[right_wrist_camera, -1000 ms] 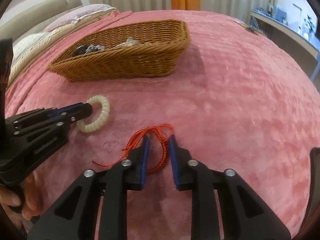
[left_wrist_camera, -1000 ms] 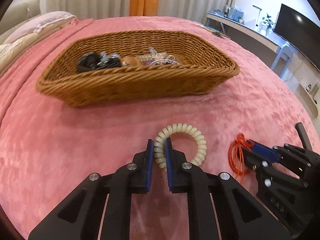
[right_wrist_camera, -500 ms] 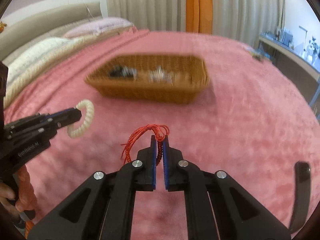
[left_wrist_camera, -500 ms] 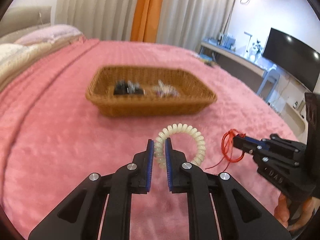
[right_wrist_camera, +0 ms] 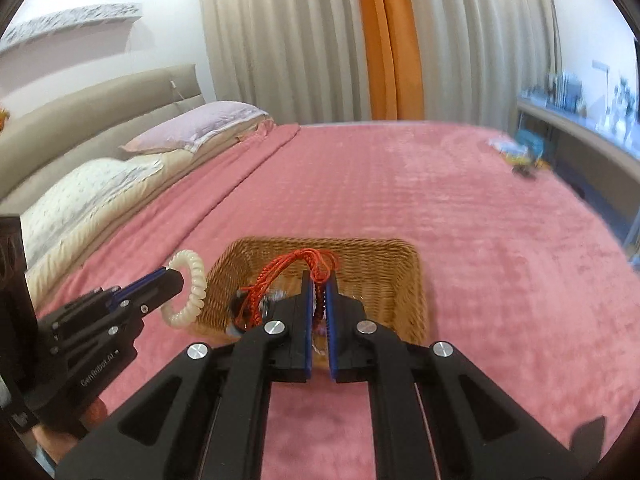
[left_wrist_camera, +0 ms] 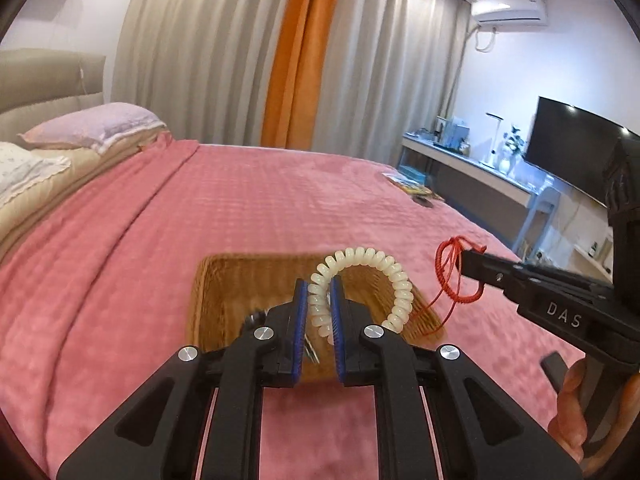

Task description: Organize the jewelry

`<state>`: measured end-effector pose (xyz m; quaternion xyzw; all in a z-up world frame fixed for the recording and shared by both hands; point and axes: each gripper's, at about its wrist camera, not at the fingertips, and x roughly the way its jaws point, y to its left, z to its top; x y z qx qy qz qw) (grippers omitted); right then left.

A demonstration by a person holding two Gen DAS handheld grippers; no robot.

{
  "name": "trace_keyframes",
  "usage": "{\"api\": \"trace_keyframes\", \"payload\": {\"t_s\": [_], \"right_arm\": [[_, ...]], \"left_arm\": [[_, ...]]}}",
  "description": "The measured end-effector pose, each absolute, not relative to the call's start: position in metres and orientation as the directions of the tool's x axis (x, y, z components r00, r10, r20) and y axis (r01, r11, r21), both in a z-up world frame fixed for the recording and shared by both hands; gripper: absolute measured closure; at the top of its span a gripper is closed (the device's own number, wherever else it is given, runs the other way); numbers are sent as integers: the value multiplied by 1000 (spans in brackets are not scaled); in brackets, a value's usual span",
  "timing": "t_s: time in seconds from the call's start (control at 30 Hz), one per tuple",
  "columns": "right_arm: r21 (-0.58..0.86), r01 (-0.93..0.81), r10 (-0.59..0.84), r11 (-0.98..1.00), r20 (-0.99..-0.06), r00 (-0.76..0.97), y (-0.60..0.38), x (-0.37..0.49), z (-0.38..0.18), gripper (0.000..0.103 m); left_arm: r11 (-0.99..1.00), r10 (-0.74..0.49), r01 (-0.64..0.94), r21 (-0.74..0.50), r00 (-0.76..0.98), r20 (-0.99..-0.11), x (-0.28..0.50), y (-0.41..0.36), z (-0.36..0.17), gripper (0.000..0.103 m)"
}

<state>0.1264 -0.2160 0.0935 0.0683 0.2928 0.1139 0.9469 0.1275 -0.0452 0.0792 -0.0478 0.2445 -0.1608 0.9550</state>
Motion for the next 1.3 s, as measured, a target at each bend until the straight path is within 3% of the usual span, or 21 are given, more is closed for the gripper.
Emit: {"api": "trace_keyframes", "payload": {"t_s": [0.2, 0.33, 0.43, 0.6, 0.63, 0.7, 0.77, 0.9, 0.97, 1.03, 1.07, 1.17, 1.23, 1.3], "right_arm": [[292, -130, 293, 947, -630, 719, -221, 203, 61, 99], [259, -97, 254, 961, -689, 678, -213, 238, 34, 99], [233, -77, 227, 970, -739, 634, -208, 260, 12, 99], [183, -77, 191, 980, -766, 613, -201, 272, -4, 98], [177, -79, 188, 981, -764, 618, -201, 269, -4, 98], [170, -80, 182, 982, -765, 617, -202, 266, -3, 98], [175, -80, 187, 981, -766, 615, -205, 260, 1, 98], [204, -83, 211, 975, -759, 616, -212, 249, 10, 96], [209, -88, 217, 974, -750, 625, -214, 240, 17, 92], [214, -93, 223, 972, -741, 633, -214, 231, 25, 69], [215, -96, 225, 972, -734, 641, -214, 224, 29, 63], [197, -101, 213, 975, -711, 670, -212, 207, 42, 59], [209, -118, 231, 971, -675, 701, -212, 185, 54, 58], [218, -129, 241, 967, -633, 736, -213, 163, 64, 49]], "left_arm": [[953, -297, 224, -201, 809, -507, 192, -46, 58, 93], [957, -284, 194, -216, 779, -560, 225, -44, 32, 93], [933, -343, 191, -306, 729, -592, 240, -36, 10, 93], [948, -308, 182, -260, 726, -615, 243, -41, -4, 91], [948, -308, 182, -260, 729, -612, 243, -40, -4, 89], [944, -320, 191, -271, 734, -599, 238, -39, -1, 70], [947, -308, 183, -263, 745, -591, 234, -36, 3, 61], [943, -320, 195, -269, 754, -573, 219, -32, 16, 59], [938, -333, 208, -276, 760, -558, 206, -28, 24, 53], [937, -337, 218, -271, 766, -547, 195, -27, 30, 48], [938, -336, 222, -266, 770, -542, 189, -27, 33, 48], [940, -332, 233, -247, 785, -523, 167, -24, 45, 47], [942, -329, 243, -232, 804, -495, 150, -22, 55, 40], [942, -331, 263, -209, 829, -450, 128, -21, 65, 21]]}}
